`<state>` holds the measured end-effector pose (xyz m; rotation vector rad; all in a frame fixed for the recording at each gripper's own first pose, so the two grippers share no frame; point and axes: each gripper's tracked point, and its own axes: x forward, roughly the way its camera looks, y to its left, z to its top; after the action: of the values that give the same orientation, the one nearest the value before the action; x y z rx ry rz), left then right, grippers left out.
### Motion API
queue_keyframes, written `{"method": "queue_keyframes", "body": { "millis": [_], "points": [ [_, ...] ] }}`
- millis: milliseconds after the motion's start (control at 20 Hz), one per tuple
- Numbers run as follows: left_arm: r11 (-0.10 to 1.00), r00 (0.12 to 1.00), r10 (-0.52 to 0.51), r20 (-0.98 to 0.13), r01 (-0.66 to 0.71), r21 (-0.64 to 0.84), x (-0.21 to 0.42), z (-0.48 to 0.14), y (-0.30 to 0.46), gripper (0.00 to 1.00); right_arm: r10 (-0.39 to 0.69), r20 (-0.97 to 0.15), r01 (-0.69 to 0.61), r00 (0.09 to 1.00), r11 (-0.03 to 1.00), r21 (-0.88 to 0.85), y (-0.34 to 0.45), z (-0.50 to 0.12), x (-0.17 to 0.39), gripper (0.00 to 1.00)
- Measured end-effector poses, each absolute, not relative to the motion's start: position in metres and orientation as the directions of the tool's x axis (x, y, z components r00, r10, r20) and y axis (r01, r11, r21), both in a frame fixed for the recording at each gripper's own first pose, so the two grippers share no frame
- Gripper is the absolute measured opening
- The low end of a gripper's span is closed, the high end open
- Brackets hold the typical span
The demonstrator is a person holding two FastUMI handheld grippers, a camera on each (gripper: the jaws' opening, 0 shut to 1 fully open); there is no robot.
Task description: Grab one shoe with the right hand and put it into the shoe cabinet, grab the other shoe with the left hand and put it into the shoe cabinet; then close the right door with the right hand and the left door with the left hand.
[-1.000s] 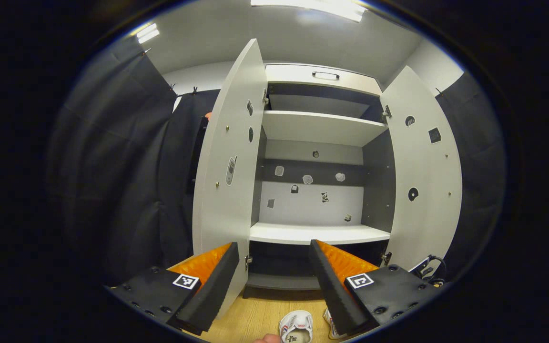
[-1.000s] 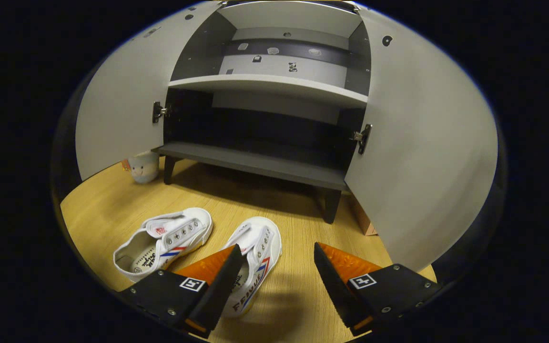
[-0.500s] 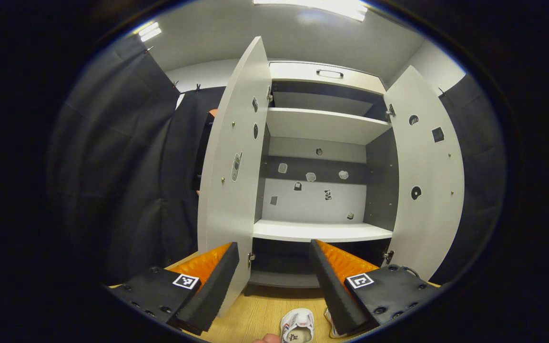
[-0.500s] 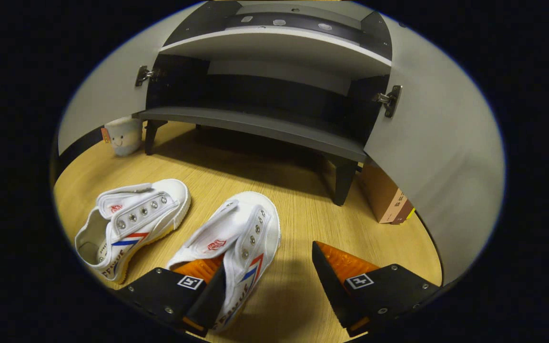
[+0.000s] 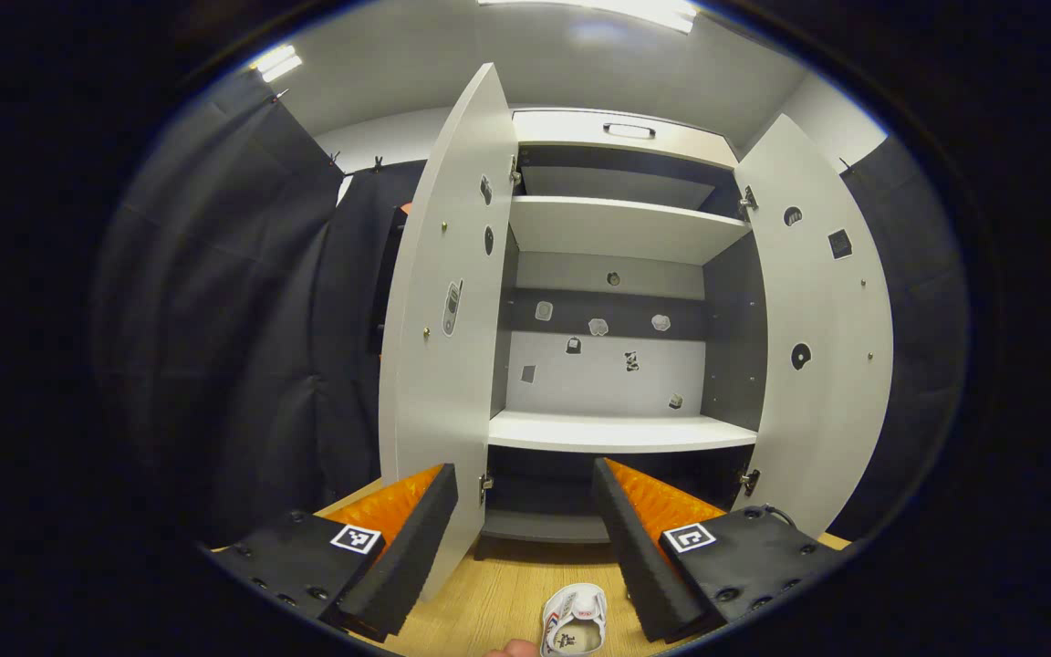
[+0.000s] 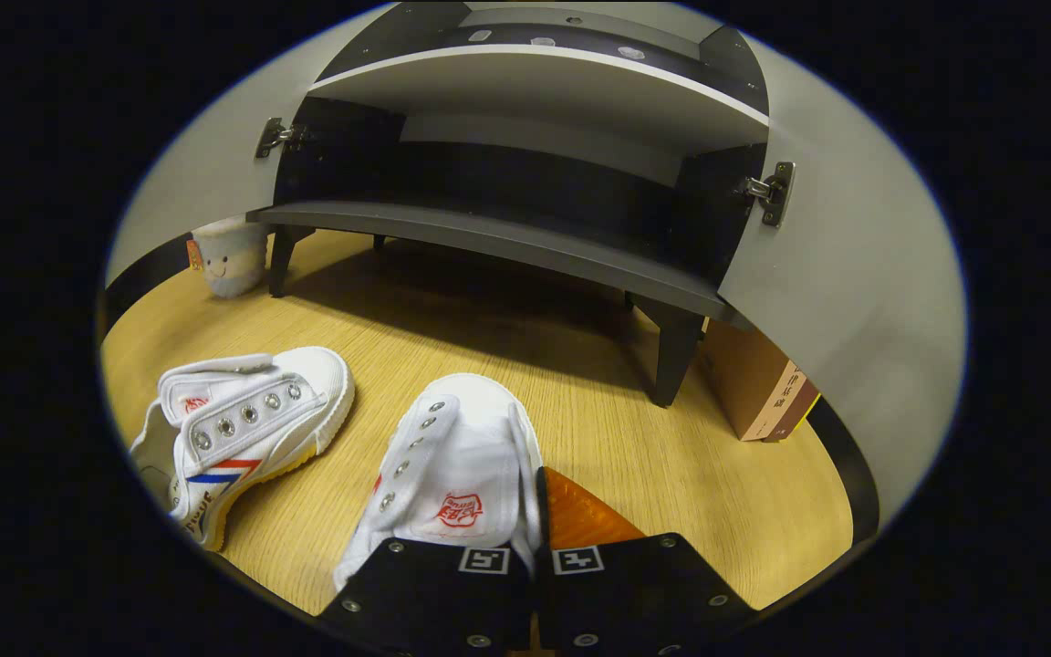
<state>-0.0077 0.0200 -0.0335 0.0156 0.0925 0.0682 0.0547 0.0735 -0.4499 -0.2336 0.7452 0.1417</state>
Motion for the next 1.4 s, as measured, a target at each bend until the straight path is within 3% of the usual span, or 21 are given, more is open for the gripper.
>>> {"method": "queue_keyframes", "body": {
  "millis": [150,250,500,650,950,1200,1400],
  "points": [
    [0.999,0.995,0.049,-0.090,-0.049,0.007,-0.005,-0.036,0.014,0.96,0.069,-0.704,-0.188,0.707,0.978,-0.093,0.071,-0.442,0.050,0.02],
    [0.999,0.996,0.037,-0.081,-0.037,0.006,-0.001,-0.035,0.010,0.96,0.061,-0.661,-0.166,0.748,0.981,-0.098,0.065,-0.415,0.047,0.01],
    [1.000,0.998,0.009,-0.068,-0.009,0.000,0.005,-0.040,0.006,0.96,0.088,-0.577,-0.076,0.812,0.996,0.045,0.072,-0.312,0.023,0.01],
    [1.000,0.997,-0.011,-0.076,0.010,-0.015,0.008,-0.045,0.005,0.96,0.108,-0.467,-0.101,0.877,0.994,0.040,0.078,-0.230,0.037,0.01],
    [0.999,0.997,-0.026,-0.074,0.024,-0.028,0.003,-0.045,0.003,0.96,0.138,-0.229,-0.144,0.964,0.990,-0.007,0.091,-0.080,0.151,0.01],
    [0.999,0.998,0.008,-0.067,-0.011,-0.034,-0.006,-0.045,0.015,0.96,0.009,-0.230,-0.040,0.973,0.990,-0.134,0.077,-0.058,0.269,0.01],
    [0.999,0.997,0.047,-0.060,-0.047,-0.008,-0.012,-0.042,0.032,0.97,-0.090,-0.313,0.029,0.945,0.981,-0.193,0.065,-0.092,0.355,0.01]
  ]
}}
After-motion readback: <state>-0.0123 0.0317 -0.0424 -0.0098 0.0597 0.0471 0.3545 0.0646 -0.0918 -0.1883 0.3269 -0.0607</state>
